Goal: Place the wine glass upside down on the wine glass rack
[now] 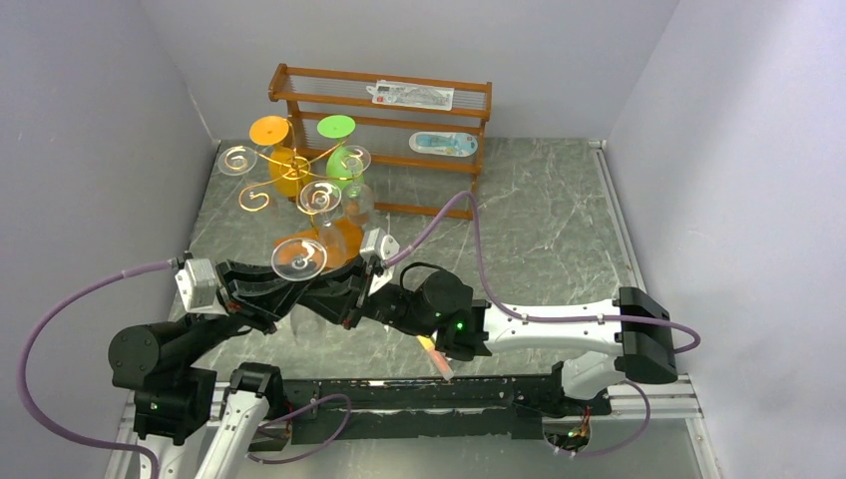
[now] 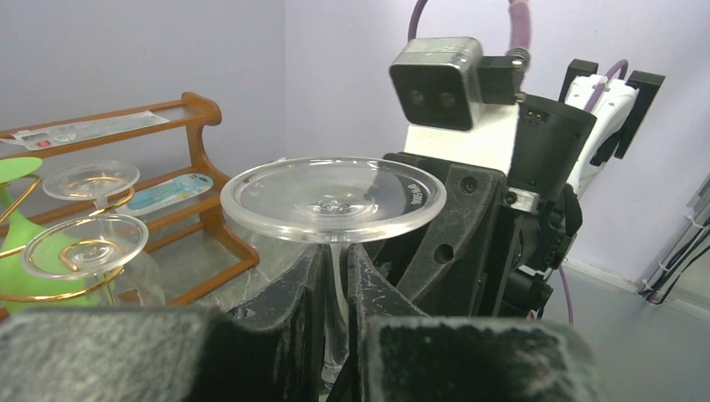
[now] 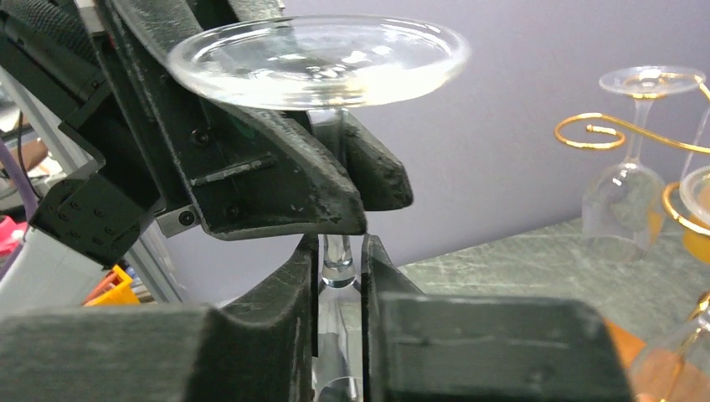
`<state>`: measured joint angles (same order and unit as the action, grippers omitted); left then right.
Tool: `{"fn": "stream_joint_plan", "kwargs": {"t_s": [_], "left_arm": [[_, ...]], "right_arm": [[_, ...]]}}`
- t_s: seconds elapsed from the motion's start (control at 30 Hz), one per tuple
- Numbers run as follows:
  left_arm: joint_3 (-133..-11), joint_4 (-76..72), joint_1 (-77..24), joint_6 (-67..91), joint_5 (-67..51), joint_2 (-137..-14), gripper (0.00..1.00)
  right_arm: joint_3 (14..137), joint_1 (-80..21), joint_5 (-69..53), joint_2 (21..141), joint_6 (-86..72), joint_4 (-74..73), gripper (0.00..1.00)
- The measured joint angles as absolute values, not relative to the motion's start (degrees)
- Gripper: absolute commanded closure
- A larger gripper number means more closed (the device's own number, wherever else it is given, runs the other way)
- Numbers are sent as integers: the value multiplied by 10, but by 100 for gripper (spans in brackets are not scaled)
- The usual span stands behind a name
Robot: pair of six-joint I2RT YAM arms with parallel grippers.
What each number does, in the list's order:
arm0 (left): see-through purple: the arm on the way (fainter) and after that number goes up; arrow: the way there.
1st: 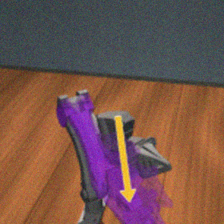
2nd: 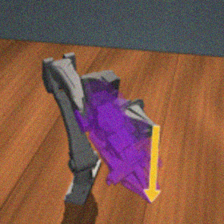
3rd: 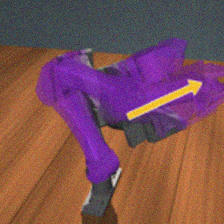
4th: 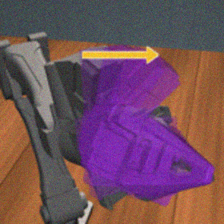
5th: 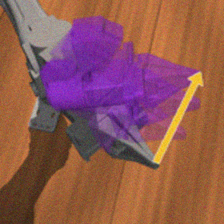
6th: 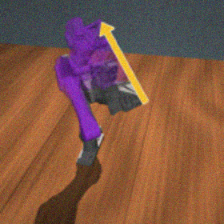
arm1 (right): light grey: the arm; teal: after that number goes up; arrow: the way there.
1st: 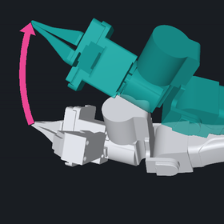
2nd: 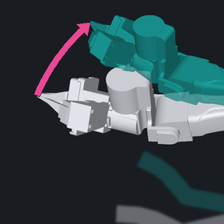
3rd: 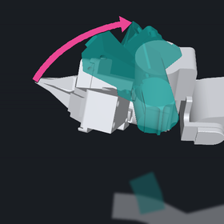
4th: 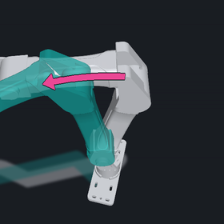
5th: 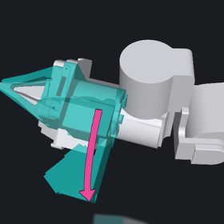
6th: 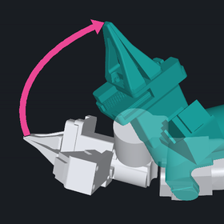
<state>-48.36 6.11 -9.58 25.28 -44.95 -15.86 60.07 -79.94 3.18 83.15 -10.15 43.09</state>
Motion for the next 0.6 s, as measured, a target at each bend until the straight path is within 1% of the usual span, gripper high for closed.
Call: {"fn": "stream_joint_plan", "kwargs": {"t_s": [0.03, 0.07, 0.17, 0.23, 0.27, 0.43, 0.53, 0.6], "left_arm": [[-486, 64, -96, 253, -447, -159, 87], [-489, 69, -96, 253, -445, -159, 78], [-498, 82, -96, 251, -432, -159, 66], [-502, 86, -96, 248, -426, -159, 59], [-503, 86, -96, 249, -423, -159, 58], [-500, 94, -96, 249, -421, -161, 59], [-496, 93, -96, 249, -422, -163, 63], [-493, 94, -96, 250, -424, -164, 68]], "right_arm": [[602, -799, 32, 832, -99, 431, 100], [603, -800, 32, 832, -98, 431, 100], [605, -800, 33, 831, -96, 433, 100], [605, -800, 35, 831, -96, 432, 100], [603, -800, 35, 830, -96, 432, 100], [595, -799, 27, 817, -96, 434, 100], [588, -799, 23, 808, -96, 435, 100], [584, -798, 21, 807, -94, 436, 100]]}}
